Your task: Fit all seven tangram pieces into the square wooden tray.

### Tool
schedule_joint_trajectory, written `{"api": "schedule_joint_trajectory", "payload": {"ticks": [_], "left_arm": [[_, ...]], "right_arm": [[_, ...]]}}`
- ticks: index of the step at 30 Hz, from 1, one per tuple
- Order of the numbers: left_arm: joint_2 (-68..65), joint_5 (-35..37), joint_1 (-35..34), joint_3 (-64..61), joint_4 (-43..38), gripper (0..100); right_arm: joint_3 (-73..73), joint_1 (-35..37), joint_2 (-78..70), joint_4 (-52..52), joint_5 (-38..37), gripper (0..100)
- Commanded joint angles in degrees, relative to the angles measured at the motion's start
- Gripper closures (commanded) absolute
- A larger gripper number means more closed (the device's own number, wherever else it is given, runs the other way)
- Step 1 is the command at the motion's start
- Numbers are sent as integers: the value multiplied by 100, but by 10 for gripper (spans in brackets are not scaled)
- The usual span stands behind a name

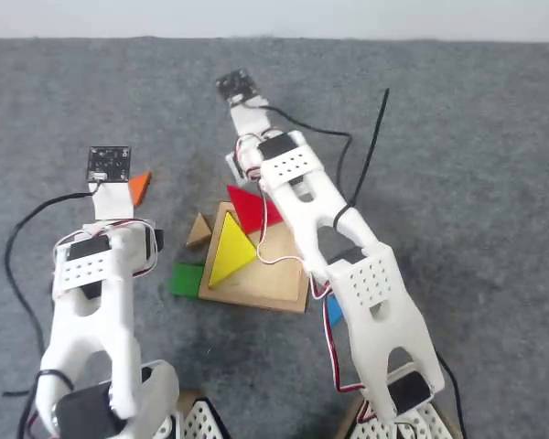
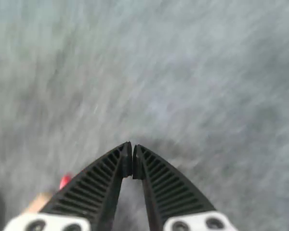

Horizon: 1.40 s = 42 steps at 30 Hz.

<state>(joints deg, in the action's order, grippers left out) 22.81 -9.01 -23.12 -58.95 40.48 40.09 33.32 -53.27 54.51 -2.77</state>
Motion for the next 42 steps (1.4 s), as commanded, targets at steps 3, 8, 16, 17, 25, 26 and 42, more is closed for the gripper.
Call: {"api": "schedule_joint_trajectory", "payload": {"ticks": [3,8,16,17,25,26,42], "left_arm": [[229,-44,-35,31,-97,801],[229,-44,-35,31,-97,801],[229,-44,-35,31,-97,801],[229,-44,-35,31,-97,801],[229,-44,-35,31,-97,801],[229,-44,-35,31,-97,801],[229,-44,-35,31,-97,801]], "right_arm": [[299,382,171,1138,-1451,991],[343,435,180,1719,-2215,991],[1600,198,171,2853,-2356,991],[1802,171,171,3020,-2356,991],[2567,277,-22,4567,-2356,991],[2567,277,-101,4541,-2338,991],[3033,40,-312,4831,-2321,991]]}}
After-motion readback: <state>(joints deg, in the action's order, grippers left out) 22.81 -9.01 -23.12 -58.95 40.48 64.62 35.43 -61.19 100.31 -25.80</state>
